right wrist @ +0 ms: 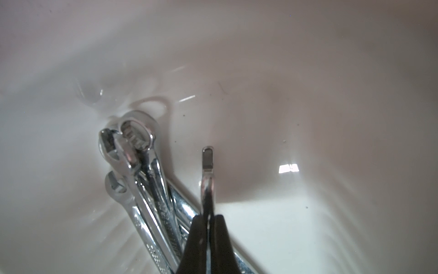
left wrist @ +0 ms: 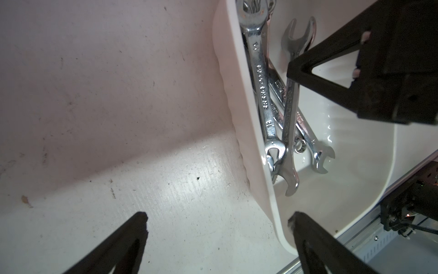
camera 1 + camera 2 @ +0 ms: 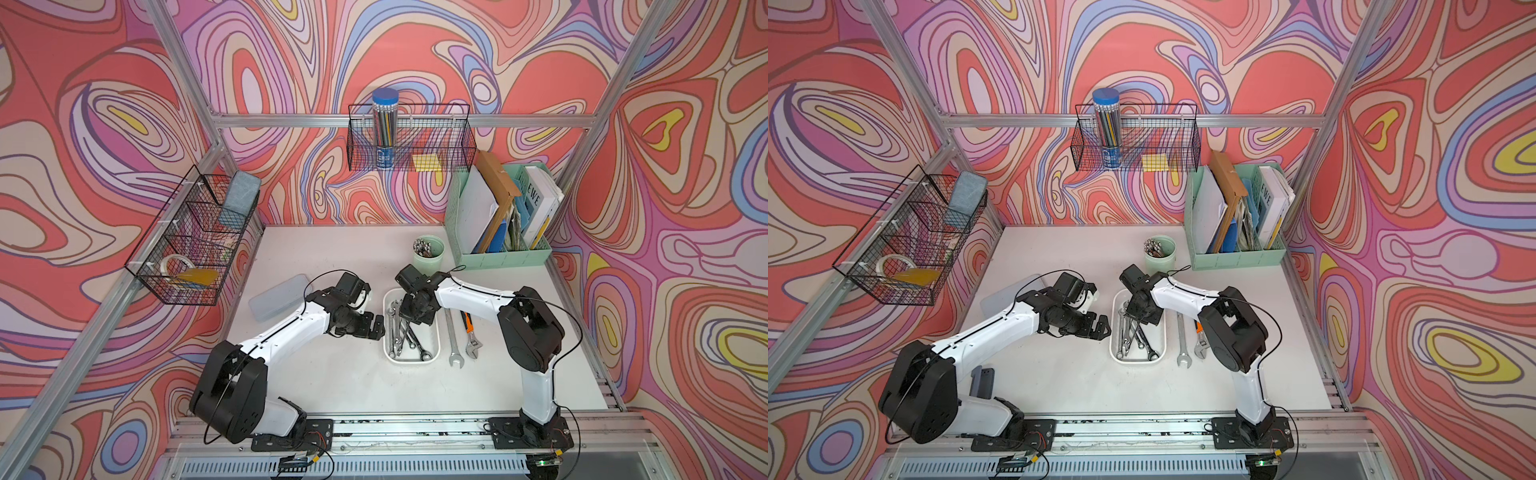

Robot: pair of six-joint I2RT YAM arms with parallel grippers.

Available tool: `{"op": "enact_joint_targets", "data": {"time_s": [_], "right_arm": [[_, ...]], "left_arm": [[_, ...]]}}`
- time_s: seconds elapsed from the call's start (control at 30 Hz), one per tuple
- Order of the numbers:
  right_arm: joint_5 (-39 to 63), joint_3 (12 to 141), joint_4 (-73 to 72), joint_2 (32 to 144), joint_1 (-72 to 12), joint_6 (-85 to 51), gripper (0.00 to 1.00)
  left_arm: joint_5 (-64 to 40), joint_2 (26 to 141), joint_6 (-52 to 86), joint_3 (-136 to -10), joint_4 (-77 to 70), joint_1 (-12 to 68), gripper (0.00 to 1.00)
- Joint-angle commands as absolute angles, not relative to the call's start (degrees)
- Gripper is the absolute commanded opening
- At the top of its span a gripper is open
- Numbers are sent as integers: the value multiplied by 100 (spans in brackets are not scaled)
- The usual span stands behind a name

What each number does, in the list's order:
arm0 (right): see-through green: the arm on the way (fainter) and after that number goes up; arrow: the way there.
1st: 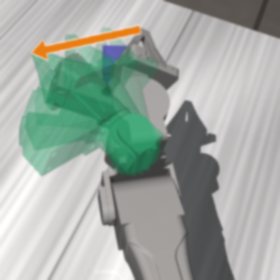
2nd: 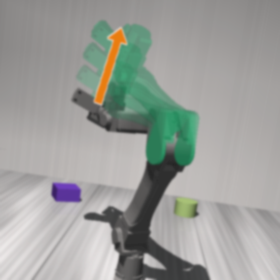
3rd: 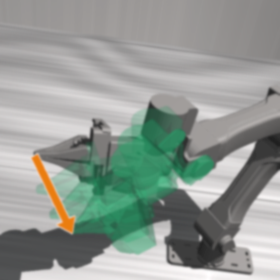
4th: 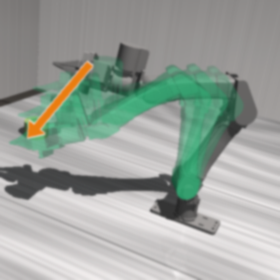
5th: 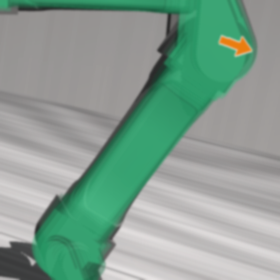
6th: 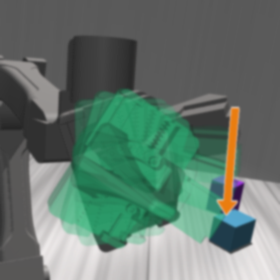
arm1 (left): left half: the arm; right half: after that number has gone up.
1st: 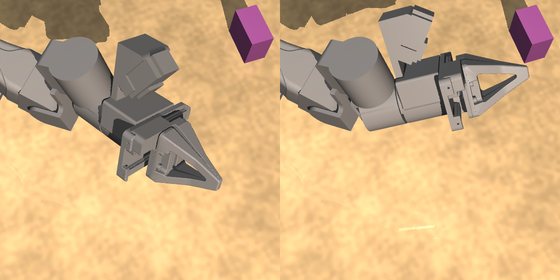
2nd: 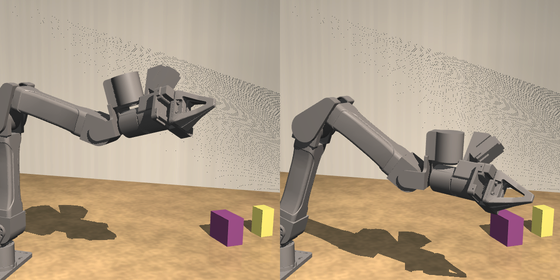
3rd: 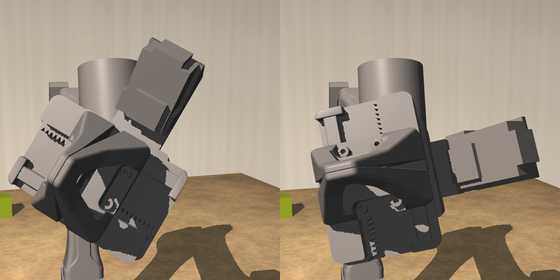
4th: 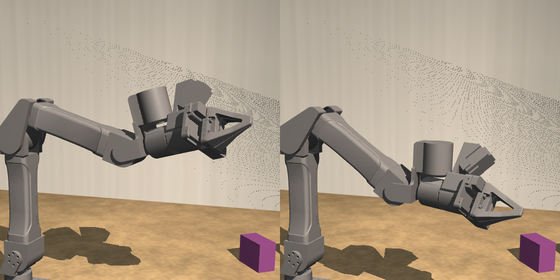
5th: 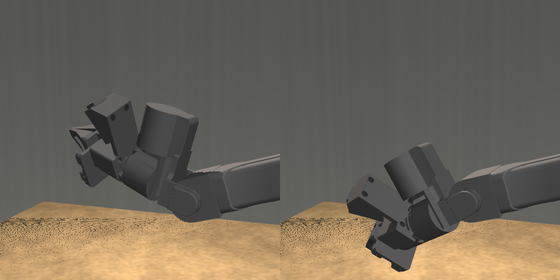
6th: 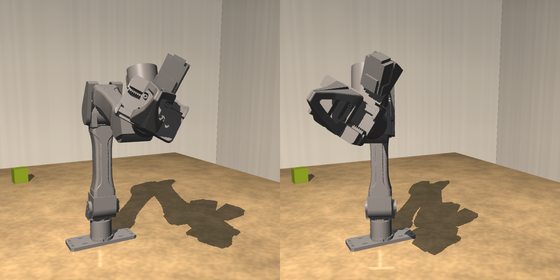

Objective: Take out the wrench from the storage box
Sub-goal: Pick up the wrench from the storage box.

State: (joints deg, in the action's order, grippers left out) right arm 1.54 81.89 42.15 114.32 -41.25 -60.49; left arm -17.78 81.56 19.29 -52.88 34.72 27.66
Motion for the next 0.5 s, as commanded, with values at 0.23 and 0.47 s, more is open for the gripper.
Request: {"op": "enact_joint_targets", "data": {"time_s": [0.23, 0.47], "right_arm": [[351, 8139, 4024, 11666, -4113, -6075, 3], [404, 8147, 4041, 11780, -4109, -6104, 6]], "left_arm": [[-1793, 8234, 1881, -5175, 3455, 2729, 99], [-1809, 8270, 1876, -5184, 3450, 2725, 99]]}}
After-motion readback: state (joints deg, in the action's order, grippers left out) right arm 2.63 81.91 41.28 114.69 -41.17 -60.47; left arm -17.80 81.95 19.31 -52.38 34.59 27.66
